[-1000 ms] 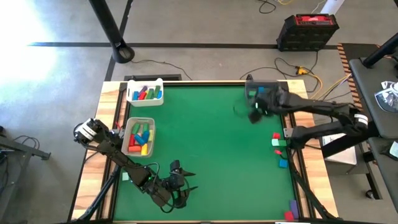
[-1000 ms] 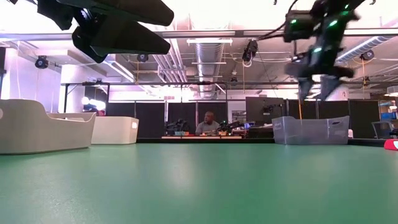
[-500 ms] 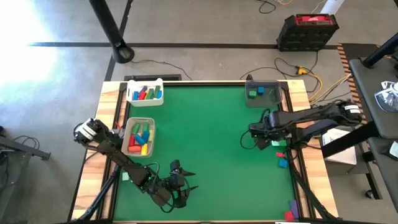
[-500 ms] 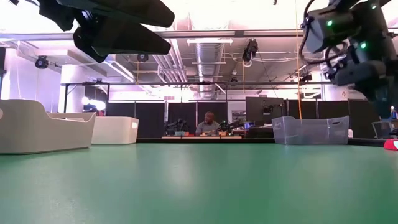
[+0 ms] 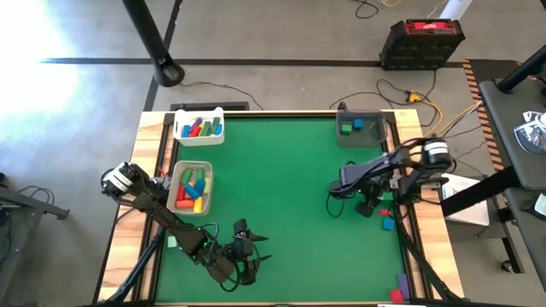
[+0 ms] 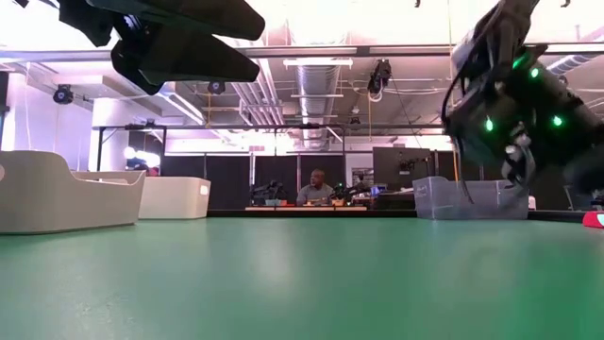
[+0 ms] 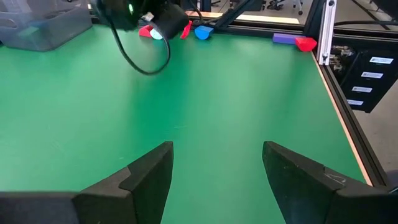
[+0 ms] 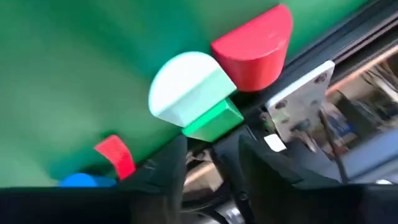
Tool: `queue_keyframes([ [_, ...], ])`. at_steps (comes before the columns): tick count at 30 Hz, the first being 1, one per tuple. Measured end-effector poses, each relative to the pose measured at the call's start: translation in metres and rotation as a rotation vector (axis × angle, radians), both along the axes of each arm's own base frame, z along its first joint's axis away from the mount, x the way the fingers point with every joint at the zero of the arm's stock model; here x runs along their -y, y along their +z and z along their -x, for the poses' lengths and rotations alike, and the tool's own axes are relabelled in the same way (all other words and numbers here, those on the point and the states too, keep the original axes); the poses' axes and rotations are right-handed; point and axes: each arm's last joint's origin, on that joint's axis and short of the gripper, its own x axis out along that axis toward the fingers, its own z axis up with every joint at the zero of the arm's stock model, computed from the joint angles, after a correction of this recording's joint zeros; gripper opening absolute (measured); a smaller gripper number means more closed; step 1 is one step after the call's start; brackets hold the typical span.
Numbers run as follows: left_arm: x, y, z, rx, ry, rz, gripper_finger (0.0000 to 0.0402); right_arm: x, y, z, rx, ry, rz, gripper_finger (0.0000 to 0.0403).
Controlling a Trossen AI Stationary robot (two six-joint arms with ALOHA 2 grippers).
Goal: Sort blocks by size
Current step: Put the green half circle block into the black bin, then put the red half circle block into the black bin
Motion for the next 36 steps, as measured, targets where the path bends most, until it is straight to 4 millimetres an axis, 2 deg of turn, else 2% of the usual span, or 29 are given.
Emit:
queue_keyframes([
  [5, 0.000, 0.000, 0.000, -0.001, 0.000, 0.000, 0.0233, 0.000, -0.017, -0.001, -0.133, 0.049, -0.052, 0.0097],
  [11, 0.000, 0.000, 0.000, -0.004, 0.000, -0.003, 0.0233, 0.000, -0.032, 0.003, -0.205, 0.074, -0.081, 0.0018],
  [16, 0.000, 0.000, 0.000, -0.004, 0.000, -0.003, 0.0233, 0.001, -0.036, 0.001, -0.182, 0.076, -0.068, 0.0013],
  [22, 0.000, 0.000, 0.000, -0.004, 0.000, -0.003, 0.0233, 0.001, -0.021, -0.014, -0.029, 0.059, -0.015, 0.0013],
  [28, 0.000, 0.000, 0.000, -0.003, 0.000, -0.002, 0.0233, 0.002, 0.011, -0.031, 0.158, 0.052, 0.055, 0.0013],
  [32, 0.000, 0.000, 0.000, -0.003, 0.000, -0.002, 0.0233, 0.003, 0.032, -0.029, 0.229, -0.002, 0.102, 0.0013],
  [36, 0.000, 0.000, 0.000, -0.003, -0.001, -0.002, 0.0233, 0.012, 0.037, -0.014, 0.187, -0.102, 0.145, 0.0016],
])
